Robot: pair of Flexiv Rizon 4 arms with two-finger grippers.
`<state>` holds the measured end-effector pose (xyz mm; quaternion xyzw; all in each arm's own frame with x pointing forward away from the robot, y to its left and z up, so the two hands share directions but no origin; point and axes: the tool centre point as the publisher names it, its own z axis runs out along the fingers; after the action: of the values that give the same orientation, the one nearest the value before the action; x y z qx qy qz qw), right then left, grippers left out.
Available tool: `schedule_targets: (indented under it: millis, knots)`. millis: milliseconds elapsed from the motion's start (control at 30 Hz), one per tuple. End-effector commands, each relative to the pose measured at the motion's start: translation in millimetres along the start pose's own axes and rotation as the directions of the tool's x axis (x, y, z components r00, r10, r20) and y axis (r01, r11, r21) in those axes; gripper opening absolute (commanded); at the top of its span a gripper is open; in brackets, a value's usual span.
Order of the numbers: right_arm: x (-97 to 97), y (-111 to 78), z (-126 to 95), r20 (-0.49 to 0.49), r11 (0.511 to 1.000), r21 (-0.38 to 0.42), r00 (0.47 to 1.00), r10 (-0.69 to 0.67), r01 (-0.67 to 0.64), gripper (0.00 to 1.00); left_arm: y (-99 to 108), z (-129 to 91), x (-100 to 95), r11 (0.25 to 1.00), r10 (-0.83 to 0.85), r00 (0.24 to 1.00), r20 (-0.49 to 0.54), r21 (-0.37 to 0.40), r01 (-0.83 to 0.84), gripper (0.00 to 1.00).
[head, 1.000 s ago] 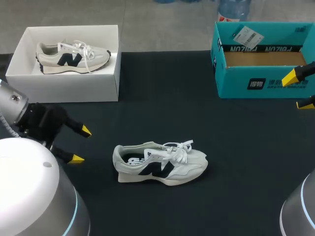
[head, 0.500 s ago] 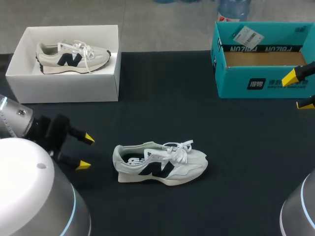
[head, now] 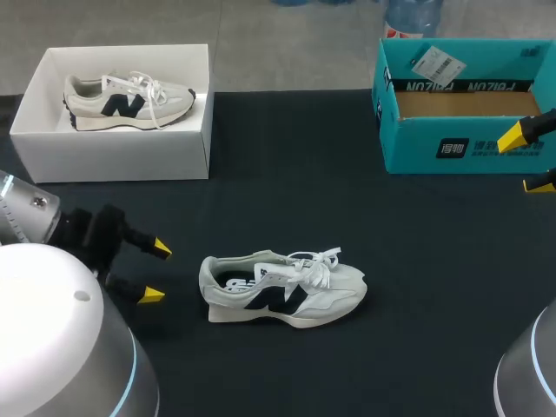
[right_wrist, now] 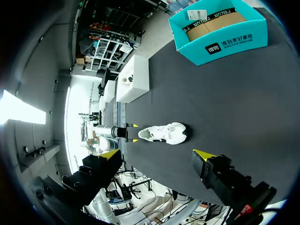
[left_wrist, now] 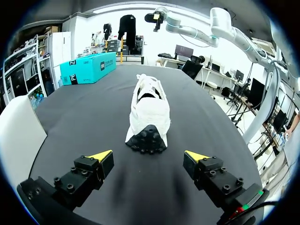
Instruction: Take the shoe out of the shoebox, open the shoe tongue, remove and reinsert the insole, then place the shoe into the shoebox
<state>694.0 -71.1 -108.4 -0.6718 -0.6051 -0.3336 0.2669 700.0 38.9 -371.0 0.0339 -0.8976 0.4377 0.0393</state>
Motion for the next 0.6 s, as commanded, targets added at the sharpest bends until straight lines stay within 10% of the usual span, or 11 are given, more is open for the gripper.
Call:
schedule_targets:
  millis: [33,600]
  knots:
    - [-0.1,-0.3,0,0.001,1.0,0.0,1.0,0.001,-0.001,1.0,3,14,-1.6,1.0,-0.013,1.0,-0.001,0.027,0.013,1.0]
    - [-0.1,-0.3,0,0.001,1.0,0.0,1.0,0.001,-0.001,1.0,9,58,-3.4,0.998,-0.023,1.0,-0.018,0.064,0.024,1.0]
